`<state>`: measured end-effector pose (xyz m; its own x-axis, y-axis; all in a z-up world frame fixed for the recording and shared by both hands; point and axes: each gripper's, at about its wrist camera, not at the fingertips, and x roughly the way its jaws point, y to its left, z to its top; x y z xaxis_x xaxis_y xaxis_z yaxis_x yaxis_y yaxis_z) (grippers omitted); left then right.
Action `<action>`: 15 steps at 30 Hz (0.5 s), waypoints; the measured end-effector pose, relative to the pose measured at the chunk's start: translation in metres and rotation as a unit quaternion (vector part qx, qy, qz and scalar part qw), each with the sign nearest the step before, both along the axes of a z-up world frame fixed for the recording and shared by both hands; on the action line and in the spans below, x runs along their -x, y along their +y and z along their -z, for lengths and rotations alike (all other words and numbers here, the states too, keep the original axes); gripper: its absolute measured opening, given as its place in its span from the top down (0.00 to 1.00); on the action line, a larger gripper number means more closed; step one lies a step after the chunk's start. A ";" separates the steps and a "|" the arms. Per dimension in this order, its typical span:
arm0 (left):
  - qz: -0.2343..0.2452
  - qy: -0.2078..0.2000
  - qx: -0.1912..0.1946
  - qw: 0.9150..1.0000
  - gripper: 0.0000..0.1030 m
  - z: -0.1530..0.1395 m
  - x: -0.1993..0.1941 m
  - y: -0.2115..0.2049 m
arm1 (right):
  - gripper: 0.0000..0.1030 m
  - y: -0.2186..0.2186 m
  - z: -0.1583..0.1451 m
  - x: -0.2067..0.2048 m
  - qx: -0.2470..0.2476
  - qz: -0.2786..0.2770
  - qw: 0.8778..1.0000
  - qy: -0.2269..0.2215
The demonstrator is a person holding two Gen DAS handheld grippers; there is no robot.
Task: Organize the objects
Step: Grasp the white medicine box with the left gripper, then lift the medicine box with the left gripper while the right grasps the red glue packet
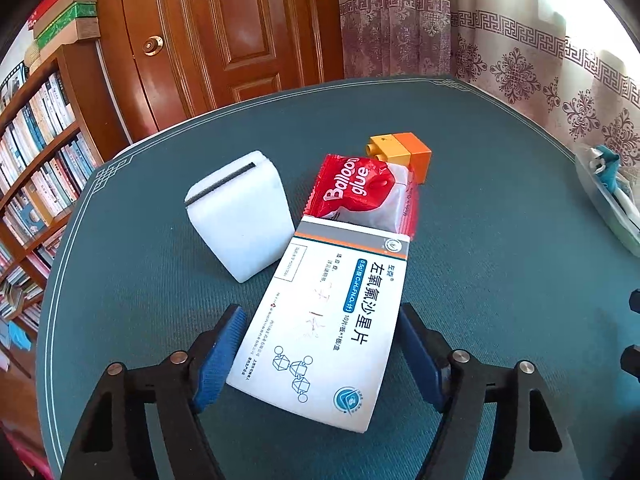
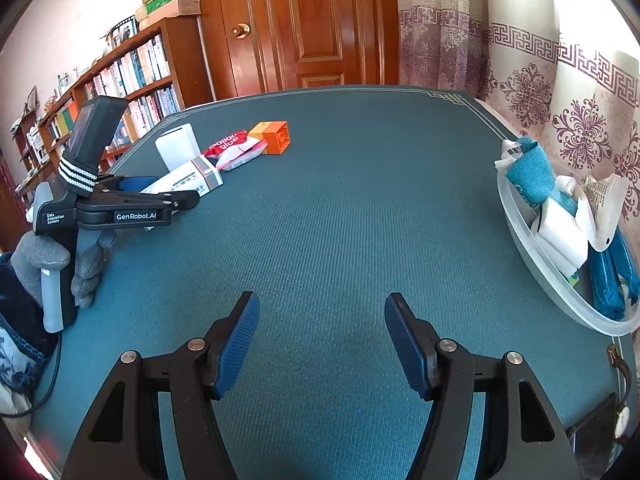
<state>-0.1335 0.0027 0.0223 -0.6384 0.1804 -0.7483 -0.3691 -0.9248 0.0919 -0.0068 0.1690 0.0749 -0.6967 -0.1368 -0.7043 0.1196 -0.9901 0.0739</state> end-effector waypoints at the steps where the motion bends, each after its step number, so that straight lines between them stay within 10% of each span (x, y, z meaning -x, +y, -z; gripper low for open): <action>1: 0.000 0.002 0.002 1.000 0.29 0.000 -0.002 0.000 | 0.35 -0.001 -0.001 0.002 0.002 -0.002 1.000 -0.001; 15: -0.060 0.003 -0.048 0.997 0.34 -0.011 -0.044 -0.032 | 0.35 -0.019 -0.009 0.058 0.026 -0.034 0.999 -0.010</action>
<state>-0.0893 -0.0292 0.0331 -0.6635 0.1739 -0.7277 -0.2552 -0.9669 0.0016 -0.0651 0.1504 0.0838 -0.6708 -0.2209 -0.7080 0.1855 -0.9742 0.1282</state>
